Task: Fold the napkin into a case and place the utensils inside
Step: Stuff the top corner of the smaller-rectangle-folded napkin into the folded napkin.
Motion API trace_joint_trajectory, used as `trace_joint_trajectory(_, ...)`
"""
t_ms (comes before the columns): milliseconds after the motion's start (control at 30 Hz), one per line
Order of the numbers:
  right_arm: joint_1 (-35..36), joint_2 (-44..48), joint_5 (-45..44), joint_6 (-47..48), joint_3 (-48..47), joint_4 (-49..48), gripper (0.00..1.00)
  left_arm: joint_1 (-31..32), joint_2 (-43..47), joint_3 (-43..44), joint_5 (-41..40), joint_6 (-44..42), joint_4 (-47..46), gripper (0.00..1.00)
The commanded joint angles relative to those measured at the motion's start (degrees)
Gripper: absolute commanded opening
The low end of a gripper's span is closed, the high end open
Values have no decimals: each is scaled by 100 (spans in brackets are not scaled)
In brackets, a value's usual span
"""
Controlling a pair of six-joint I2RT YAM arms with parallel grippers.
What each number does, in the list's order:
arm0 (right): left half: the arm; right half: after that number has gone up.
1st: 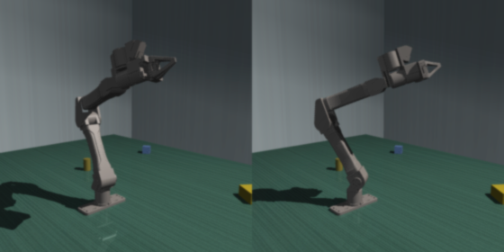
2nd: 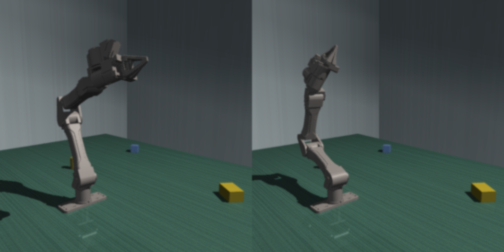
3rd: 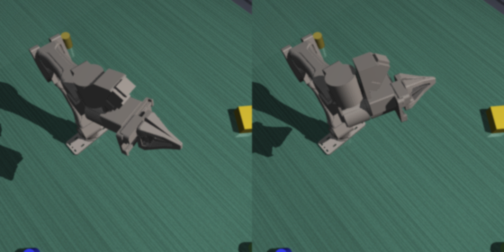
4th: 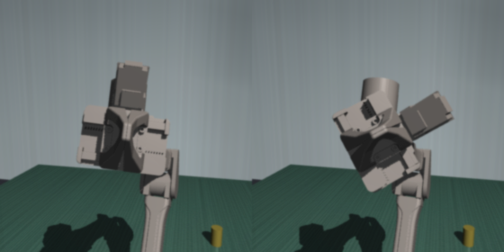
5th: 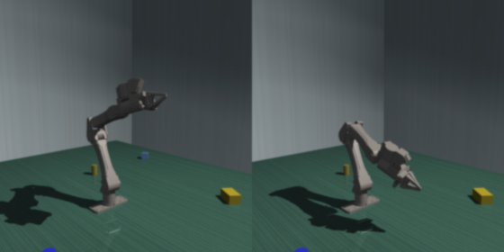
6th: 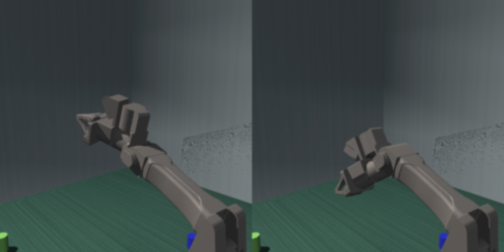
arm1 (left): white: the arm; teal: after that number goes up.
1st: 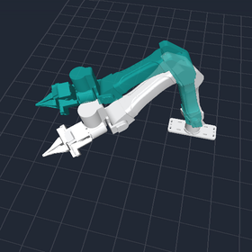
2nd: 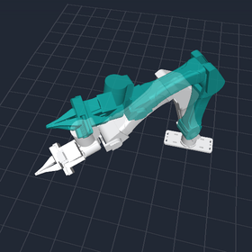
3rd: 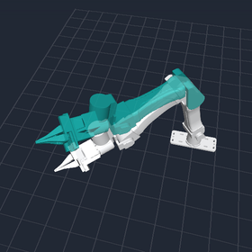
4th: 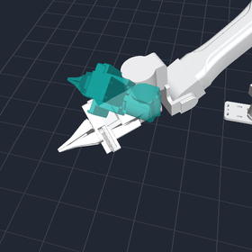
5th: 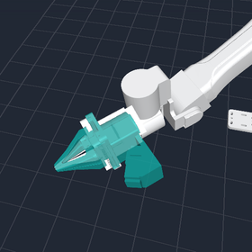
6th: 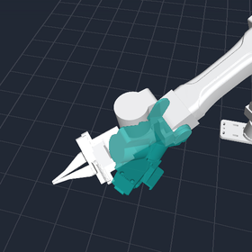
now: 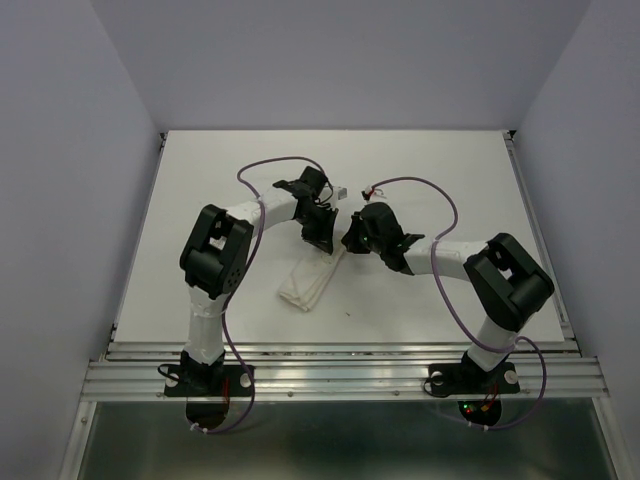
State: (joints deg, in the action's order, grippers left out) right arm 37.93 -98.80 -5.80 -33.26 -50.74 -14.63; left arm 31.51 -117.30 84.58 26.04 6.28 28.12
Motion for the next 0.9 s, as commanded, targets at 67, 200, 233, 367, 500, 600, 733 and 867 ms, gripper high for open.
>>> trace_joint_trajectory(67, -32, 283, 88, -23, 3, -435, 1, 13, -74, 156, -205, -57, 212, 0)
trace_joint_trajectory(200, -32, 274, 281, 12, 12, -514, 1, 48, -74, 331, 32, 170, 89, 0)
trace_joint_trajectory(233, -32, 265, 308, 21, 12, -540, 1, 83, -100, 375, 76, 198, 62, 0)
trace_joint_trajectory(367, -32, 265, 396, 12, -6, -567, 1, 145, -162, 481, 348, 364, -78, 0)
trace_joint_trajectory(500, -32, 283, 431, 12, -15, -558, 1, 198, -241, 490, 445, 435, -140, 0)
trace_joint_trajectory(600, -32, 283, 440, 12, -6, -549, 1, 198, -241, 446, 586, 523, -236, 0)
trace_joint_trajectory(733, -32, 274, 484, 21, -6, -549, 1, 198, -215, 428, 691, 663, -395, 0)
trace_joint_trajectory(867, -32, 230, 519, 21, 20, -549, 1, 198, -154, 358, 788, 900, -710, 0)
